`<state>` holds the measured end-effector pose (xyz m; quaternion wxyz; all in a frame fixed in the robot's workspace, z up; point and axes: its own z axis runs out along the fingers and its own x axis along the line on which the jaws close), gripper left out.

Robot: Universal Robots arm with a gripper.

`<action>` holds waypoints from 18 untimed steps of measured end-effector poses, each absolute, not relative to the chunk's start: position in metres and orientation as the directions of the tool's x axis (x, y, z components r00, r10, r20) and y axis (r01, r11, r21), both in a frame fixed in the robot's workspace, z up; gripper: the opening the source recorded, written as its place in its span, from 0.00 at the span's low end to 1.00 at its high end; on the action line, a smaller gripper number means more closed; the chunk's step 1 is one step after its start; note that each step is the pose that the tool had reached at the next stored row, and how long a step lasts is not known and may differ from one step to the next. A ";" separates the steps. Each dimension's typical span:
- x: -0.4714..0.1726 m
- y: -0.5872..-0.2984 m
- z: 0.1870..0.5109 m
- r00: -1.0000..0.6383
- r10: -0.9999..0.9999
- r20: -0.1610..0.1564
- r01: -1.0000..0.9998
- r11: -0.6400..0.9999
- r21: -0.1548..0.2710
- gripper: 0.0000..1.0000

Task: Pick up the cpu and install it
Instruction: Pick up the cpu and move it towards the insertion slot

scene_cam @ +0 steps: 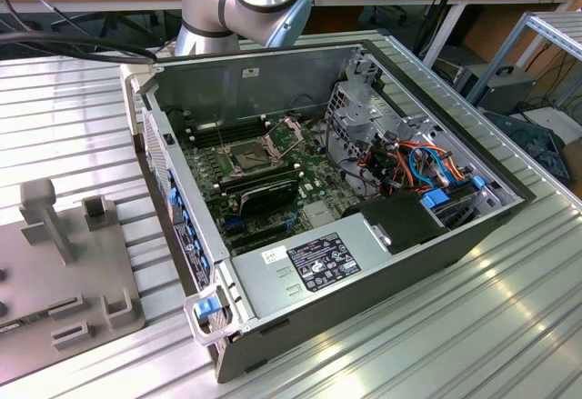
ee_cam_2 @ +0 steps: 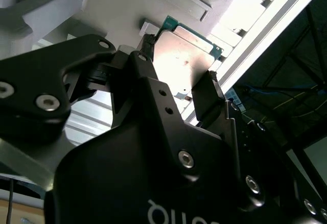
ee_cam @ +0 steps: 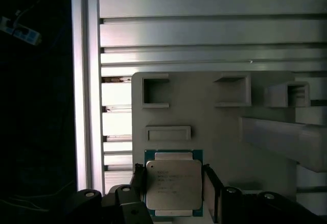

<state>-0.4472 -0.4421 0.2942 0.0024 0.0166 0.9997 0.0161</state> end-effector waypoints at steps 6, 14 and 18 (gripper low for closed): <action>-0.447 -0.442 0.297 -0.999 0.033 -0.004 0.033 0.999 0.032 0.55; -0.447 -0.442 0.298 -0.999 0.033 -0.004 0.033 0.999 0.032 0.55; -0.447 -0.442 0.300 -0.999 0.033 -0.004 0.033 0.999 0.032 0.55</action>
